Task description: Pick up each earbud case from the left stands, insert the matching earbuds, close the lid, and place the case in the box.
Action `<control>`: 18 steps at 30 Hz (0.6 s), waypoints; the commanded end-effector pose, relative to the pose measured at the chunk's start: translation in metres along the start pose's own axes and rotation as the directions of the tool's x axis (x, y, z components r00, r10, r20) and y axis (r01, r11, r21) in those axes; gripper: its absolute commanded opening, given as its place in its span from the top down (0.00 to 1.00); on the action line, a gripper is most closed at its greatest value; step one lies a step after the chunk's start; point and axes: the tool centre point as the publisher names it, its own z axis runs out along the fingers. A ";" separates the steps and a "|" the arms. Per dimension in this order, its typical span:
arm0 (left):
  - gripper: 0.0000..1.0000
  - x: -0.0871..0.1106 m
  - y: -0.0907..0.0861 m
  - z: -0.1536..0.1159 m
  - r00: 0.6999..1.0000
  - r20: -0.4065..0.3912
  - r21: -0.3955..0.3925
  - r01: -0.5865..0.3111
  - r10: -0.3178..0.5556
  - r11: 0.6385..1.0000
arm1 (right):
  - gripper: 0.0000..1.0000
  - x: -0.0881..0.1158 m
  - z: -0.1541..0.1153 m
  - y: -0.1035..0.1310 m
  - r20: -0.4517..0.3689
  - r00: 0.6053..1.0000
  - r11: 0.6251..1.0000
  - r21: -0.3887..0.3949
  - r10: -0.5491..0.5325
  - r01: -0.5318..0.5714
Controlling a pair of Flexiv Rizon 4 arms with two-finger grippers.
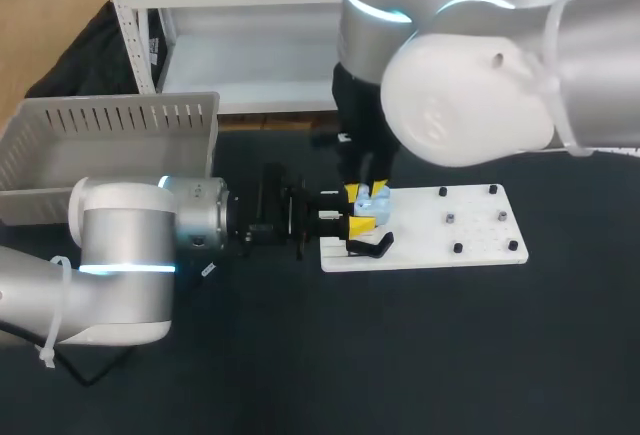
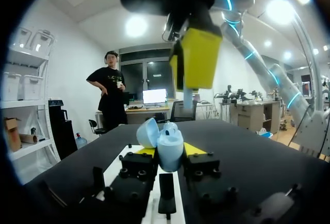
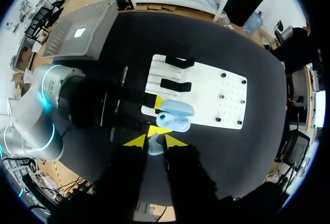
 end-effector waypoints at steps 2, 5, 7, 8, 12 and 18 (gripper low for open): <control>1.00 0.000 -0.001 0.000 1.000 0.002 -0.005 -0.002 0.002 1.000 | 1.00 0.001 0.005 0.000 0.005 1.000 1.000 -0.002 0.000 0.000; 1.00 0.000 -0.001 0.000 1.000 0.002 -0.005 -0.002 0.002 1.000 | 1.00 0.000 0.007 0.000 0.009 1.000 1.000 -0.001 0.000 0.000; 1.00 0.000 -0.001 0.000 1.000 0.002 -0.005 -0.002 0.002 1.000 | 1.00 0.000 0.009 0.001 0.011 1.000 1.000 0.001 0.000 0.000; 1.00 0.000 -0.001 0.000 1.000 0.002 -0.005 -0.002 0.002 1.000 | 1.00 0.000 0.010 0.001 0.012 1.000 1.000 0.002 0.000 0.000; 1.00 0.000 -0.001 0.000 1.000 0.002 -0.005 -0.002 0.002 1.000 | 1.00 -0.002 0.013 0.000 0.017 1.000 1.000 0.007 0.002 -0.003; 1.00 0.000 -0.001 0.000 1.000 0.002 -0.005 -0.002 0.002 1.000 | 1.00 -0.003 0.016 -0.001 0.024 1.000 1.000 0.022 0.006 -0.007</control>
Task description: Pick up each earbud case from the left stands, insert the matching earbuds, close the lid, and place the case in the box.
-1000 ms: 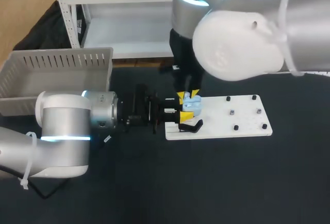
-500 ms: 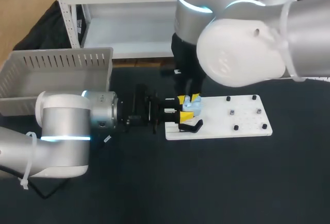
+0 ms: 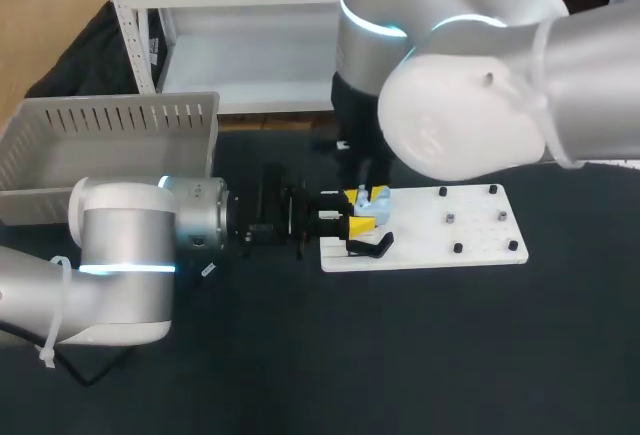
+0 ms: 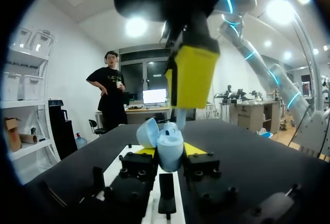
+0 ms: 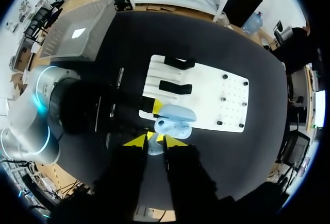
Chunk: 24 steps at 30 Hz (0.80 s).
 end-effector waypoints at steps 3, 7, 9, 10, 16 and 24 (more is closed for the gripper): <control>1.00 0.000 -0.001 0.000 1.000 0.002 -0.005 -0.002 0.002 1.000 | 1.00 0.002 0.004 0.001 0.010 1.000 1.000 0.011 0.005 -0.005; 1.00 0.000 -0.001 0.000 1.000 0.002 -0.005 -0.002 0.002 1.000 | 1.00 0.002 0.006 0.000 0.006 1.000 1.000 0.012 0.007 -0.007; 1.00 0.000 -0.001 0.000 1.000 0.002 -0.005 -0.002 0.002 1.000 | 1.00 0.002 0.007 0.000 0.005 1.000 1.000 0.014 0.008 -0.008; 1.00 0.000 -0.001 0.000 1.000 0.002 -0.005 -0.002 0.002 1.000 | 1.00 0.002 0.007 0.000 0.004 1.000 1.000 0.015 0.009 -0.009; 1.00 0.000 -0.001 0.000 1.000 0.002 -0.005 -0.002 0.002 1.000 | 1.00 0.001 0.007 -0.001 0.005 1.000 1.000 0.019 0.012 -0.012; 1.00 0.000 -0.001 0.000 1.000 0.002 -0.005 -0.002 0.002 1.000 | 1.00 -0.001 0.009 -0.001 0.006 1.000 1.000 0.024 0.014 -0.015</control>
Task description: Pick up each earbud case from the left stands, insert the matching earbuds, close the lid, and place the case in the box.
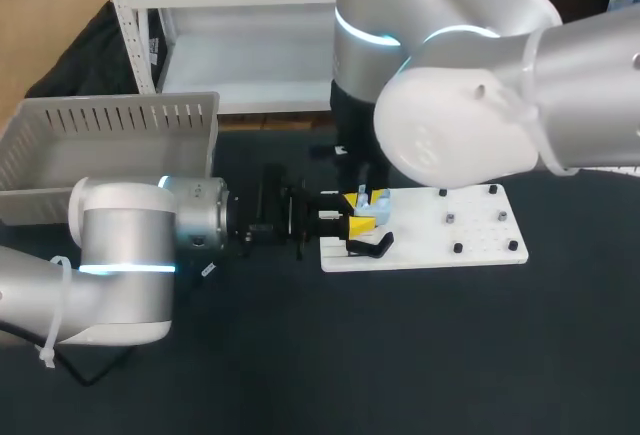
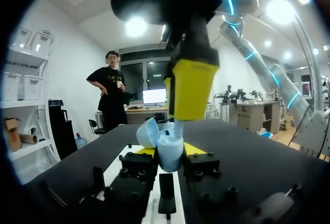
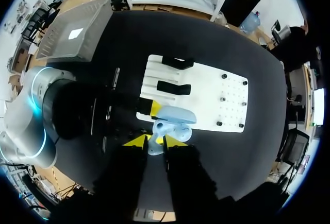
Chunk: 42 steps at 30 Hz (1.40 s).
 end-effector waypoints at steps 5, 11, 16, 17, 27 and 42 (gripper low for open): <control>1.00 0.000 -0.001 0.000 1.000 0.002 -0.005 -0.002 0.002 1.000 | 1.00 -0.002 0.003 0.001 0.006 1.000 1.000 0.002 0.005 -0.005; 1.00 0.000 -0.001 0.000 1.000 0.002 -0.005 -0.002 0.002 1.000 | 1.00 -0.003 0.005 -0.001 0.011 1.000 1.000 0.003 0.012 -0.012; 1.00 0.000 -0.001 0.000 1.000 0.002 -0.005 -0.002 0.002 1.000 | 1.00 -0.005 0.005 -0.003 0.015 1.000 1.000 0.005 0.018 -0.018; 1.00 0.000 -0.001 0.000 1.000 0.002 -0.005 -0.002 0.002 1.000 | 1.00 -0.005 0.005 -0.003 0.016 1.000 1.000 0.006 0.019 -0.019; 1.00 0.000 -0.001 0.000 1.000 0.002 -0.005 -0.002 0.002 1.000 | 1.00 -0.008 0.007 -0.006 0.021 0.999 1.000 0.004 0.028 -0.028; 1.00 0.000 -0.001 0.000 1.000 0.002 -0.005 -0.002 0.002 1.000 | 1.00 -0.010 0.011 -0.006 0.025 0.999 1.000 -0.002 0.029 -0.029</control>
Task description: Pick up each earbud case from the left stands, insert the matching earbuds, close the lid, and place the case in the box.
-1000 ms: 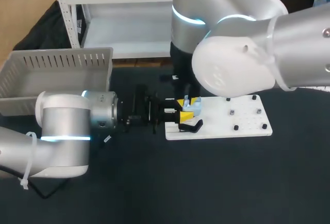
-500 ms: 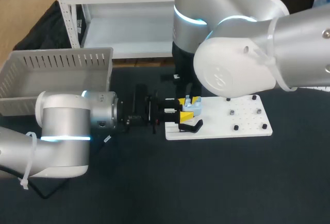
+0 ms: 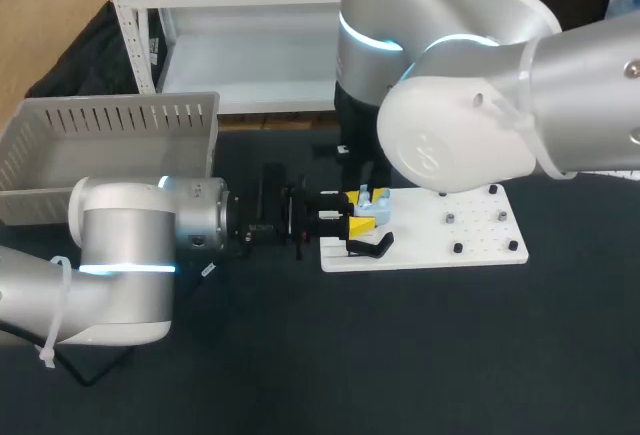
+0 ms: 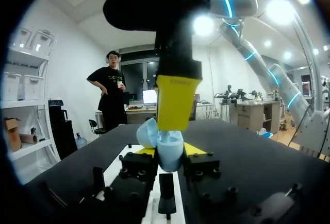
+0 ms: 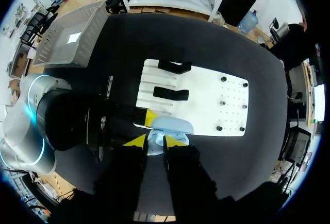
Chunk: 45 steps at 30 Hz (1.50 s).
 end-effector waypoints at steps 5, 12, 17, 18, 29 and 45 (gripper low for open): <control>1.00 0.000 -0.001 0.000 1.000 0.002 -0.005 -0.002 0.002 1.000 | 1.00 0.000 0.005 -0.002 -0.001 1.000 1.000 0.001 0.002 -0.002; 1.00 0.000 -0.001 0.000 1.000 0.002 -0.005 -0.002 0.002 1.000 | 1.00 -0.001 0.007 -0.001 -0.018 1.000 1.000 0.012 -0.014 0.014; 1.00 0.000 -0.001 0.000 1.000 0.002 -0.005 -0.002 0.002 1.000 | 1.00 -0.001 0.007 -0.001 -0.021 0.999 0.999 0.021 -0.027 0.028; 1.00 0.000 -0.001 0.000 1.000 0.002 -0.005 -0.002 0.002 1.000 | 0.99 -0.001 0.007 0.000 -0.022 0.999 0.999 0.023 -0.030 0.031; 1.00 0.000 -0.001 0.000 1.000 0.002 -0.005 -0.002 0.002 1.000 | 0.48 0.004 -0.008 0.000 0.005 0.999 0.999 0.027 -0.041 0.041; 1.00 0.000 -0.001 0.000 1.000 0.002 -0.005 -0.002 0.002 1.000 | 0.00 -0.037 -0.013 -0.053 0.083 0.981 0.981 0.068 0.173 -0.179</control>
